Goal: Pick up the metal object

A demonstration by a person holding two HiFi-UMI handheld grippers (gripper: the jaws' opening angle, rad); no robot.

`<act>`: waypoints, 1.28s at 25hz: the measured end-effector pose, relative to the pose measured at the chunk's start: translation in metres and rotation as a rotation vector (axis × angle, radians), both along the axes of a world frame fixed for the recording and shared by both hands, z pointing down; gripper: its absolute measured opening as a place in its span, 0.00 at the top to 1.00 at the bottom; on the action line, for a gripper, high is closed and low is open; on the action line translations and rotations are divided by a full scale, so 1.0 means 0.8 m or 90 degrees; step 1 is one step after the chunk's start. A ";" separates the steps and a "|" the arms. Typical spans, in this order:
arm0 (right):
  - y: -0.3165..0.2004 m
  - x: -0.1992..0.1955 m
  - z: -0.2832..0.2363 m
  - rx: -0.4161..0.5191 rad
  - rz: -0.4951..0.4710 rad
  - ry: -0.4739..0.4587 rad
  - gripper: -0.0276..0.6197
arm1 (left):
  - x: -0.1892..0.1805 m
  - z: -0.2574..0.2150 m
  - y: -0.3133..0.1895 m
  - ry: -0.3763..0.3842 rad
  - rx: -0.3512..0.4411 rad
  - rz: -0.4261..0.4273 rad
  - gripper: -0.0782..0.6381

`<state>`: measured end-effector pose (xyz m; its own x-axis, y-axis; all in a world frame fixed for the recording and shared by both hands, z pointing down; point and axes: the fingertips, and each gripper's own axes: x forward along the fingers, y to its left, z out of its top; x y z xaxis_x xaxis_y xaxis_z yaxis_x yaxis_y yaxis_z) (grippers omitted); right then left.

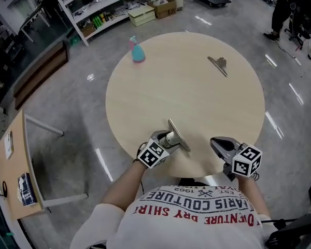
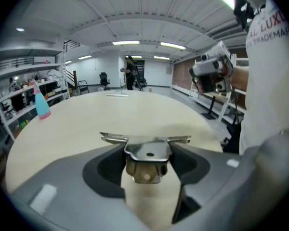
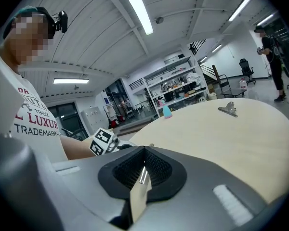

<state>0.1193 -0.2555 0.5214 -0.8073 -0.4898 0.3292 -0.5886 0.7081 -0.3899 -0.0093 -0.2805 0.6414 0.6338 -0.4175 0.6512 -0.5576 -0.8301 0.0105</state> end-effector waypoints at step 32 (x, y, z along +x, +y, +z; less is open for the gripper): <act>0.077 -0.054 -0.073 0.108 -0.013 0.015 0.95 | -0.035 -0.214 0.106 0.196 0.121 -0.061 0.50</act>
